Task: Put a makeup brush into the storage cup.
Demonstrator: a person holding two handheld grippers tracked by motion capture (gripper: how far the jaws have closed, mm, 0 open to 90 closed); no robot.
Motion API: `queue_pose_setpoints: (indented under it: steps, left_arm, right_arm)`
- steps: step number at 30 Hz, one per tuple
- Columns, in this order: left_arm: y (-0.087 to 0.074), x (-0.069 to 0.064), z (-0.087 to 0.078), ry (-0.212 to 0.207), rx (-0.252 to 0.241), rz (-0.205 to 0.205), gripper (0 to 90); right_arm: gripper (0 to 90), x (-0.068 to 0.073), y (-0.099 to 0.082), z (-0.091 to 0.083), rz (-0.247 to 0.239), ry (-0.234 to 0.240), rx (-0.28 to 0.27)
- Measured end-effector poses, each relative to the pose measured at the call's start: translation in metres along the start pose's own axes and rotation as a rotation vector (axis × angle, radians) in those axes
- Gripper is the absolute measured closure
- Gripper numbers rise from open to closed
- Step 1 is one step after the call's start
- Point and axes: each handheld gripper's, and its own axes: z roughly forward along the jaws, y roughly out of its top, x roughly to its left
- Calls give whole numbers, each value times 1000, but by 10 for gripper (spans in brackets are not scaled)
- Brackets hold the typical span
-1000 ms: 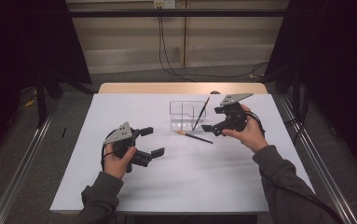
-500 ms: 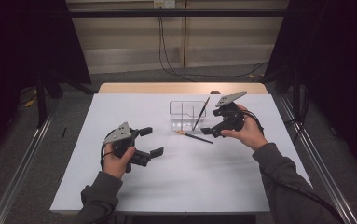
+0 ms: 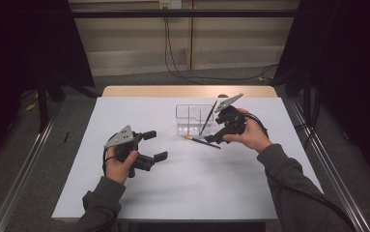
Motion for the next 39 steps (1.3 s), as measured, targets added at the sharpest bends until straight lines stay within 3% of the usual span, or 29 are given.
queue_pose_setpoints:
  steps: [8, 20, 27, 39]
  left_arm:
    - [1, 0, 0, 0, -3, 2, 37]
    - [0, 1, -2, 18, -5, -7, 37]
    - [3, 0, -3, 11, 2, 11, 37]
    - [2, -2, -3, 6, -16, 1, 37]
  right_arm:
    - [34, 1, 5, 2, 0, -3, 43]
    - [31, 1, 3, 7, 1, 9, 64]
    - [34, 2, 4, 7, -3, 5, 77]
    - [36, 1, 0, 5, 9, 2, 88]
